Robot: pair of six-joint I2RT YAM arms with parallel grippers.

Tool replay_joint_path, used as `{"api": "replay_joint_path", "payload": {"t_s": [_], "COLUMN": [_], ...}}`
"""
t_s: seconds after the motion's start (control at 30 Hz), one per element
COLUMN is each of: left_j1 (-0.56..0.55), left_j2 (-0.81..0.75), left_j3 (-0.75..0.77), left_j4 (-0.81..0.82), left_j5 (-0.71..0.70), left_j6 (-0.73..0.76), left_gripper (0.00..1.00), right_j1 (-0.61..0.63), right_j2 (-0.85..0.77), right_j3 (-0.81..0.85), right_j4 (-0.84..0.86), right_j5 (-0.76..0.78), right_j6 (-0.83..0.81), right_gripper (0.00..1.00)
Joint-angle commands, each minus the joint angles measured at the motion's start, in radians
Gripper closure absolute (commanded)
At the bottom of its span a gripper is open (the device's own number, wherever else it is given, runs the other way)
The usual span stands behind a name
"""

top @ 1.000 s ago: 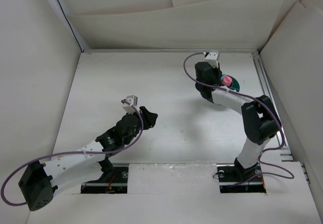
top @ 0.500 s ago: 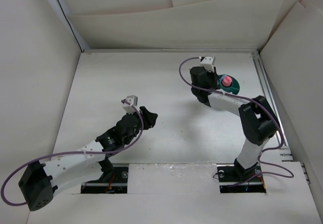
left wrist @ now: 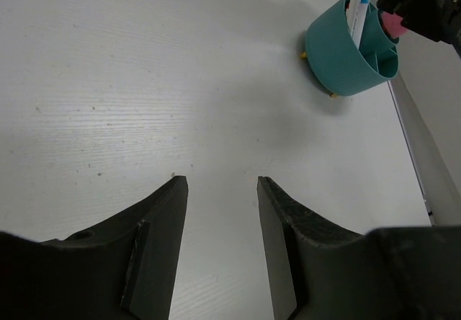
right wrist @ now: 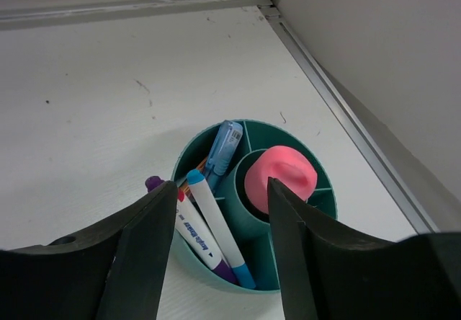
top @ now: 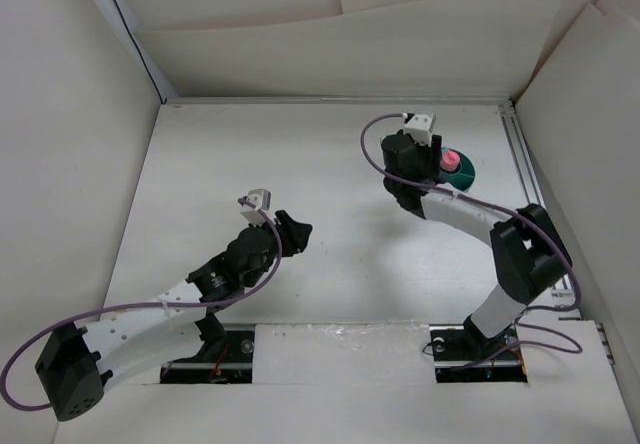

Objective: Sort the stationery into containers
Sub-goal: Reset both arms

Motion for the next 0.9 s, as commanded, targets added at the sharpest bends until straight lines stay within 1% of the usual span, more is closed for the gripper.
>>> {"api": "replay_joint_path", "payload": {"t_s": [0.0,0.03,0.17,0.2,0.23,0.3,0.33,0.37,0.4,0.43,0.47,0.5,0.57,0.6,0.7,0.73,0.87], "left_j1": [0.004,0.004,0.004,0.004,0.004,0.004,0.004,0.004,0.004,0.004,0.004,0.004,0.004,0.004,0.004,0.004,0.004], "left_j2": [-0.015,-0.015,-0.015,-0.015,-0.015,-0.015,-0.015,-0.024,-0.024,-0.024,-0.024,-0.024,-0.015,-0.015,-0.004,-0.004,0.005], "left_j3": [0.009,0.009,0.018,0.018,0.018,0.029,0.038,0.038,0.051,0.051,0.06,0.06,0.081,0.095,0.107,0.12,0.156], "left_j4": [0.014,0.014,0.004,-0.008,-0.008,-0.019,-0.019,-0.028,-0.028,-0.04,-0.04,-0.04,-0.04,-0.054,-0.089,-0.103,-0.141], "left_j5": [-0.007,-0.007,-0.007,-0.007,-0.007,-0.007,-0.007,-0.007,-0.007,-0.007,-0.007,0.006,0.015,0.015,0.015,0.006,0.016], "left_j6": [0.003,0.003,-0.006,-0.006,-0.006,-0.015,-0.015,-0.015,-0.015,-0.015,-0.015,-0.015,-0.015,-0.015,-0.029,-0.029,-0.029], "left_gripper": [0.59,0.58,0.55,0.54,0.54,0.51,0.51,0.49,0.49,0.44,0.01,0.0,0.0,0.0,0.0,0.0,0.0], "right_j1": [0.017,0.017,0.026,0.026,0.026,0.026,0.026,0.026,0.026,0.035,0.035,0.035,0.044,0.045,0.045,0.045,0.063], "right_j2": [-0.086,-0.102,-0.188,-0.223,-0.24,-0.272,-0.307,-0.326,-0.344,-0.382,-0.401,-0.419,-0.476,-0.494,-0.569,-0.588,-0.674], "right_j3": [0.005,0.005,-0.015,-0.015,-0.015,-0.015,-0.026,-0.036,-0.062,-0.076,-0.088,-0.114,-0.142,-0.154,-0.216,-0.233,-0.309], "right_j4": [-0.023,-0.033,-0.092,-0.108,-0.148,-0.19,-0.205,-0.214,-0.214,-0.214,-0.214,-0.214,-0.214,-0.224,-0.244,-0.244,-0.244], "right_j5": [-0.005,-0.027,-0.097,-0.12,-0.151,-0.263,-0.312,-0.414,-0.465,-0.517,-0.568,-0.644,-0.703,-0.766,-0.837,-0.893,-1.019], "right_j6": [0.061,0.072,0.145,0.185,0.206,0.255,0.295,0.311,0.325,0.349,0.358,0.358,0.368,0.368,0.368,0.368,0.368], "right_gripper": [0.41,0.41,0.32,0.3,0.24,0.2,0.16,0.13,0.1,0.08,0.04,0.03,0.0,0.0,0.0,0.0,0.0]}}
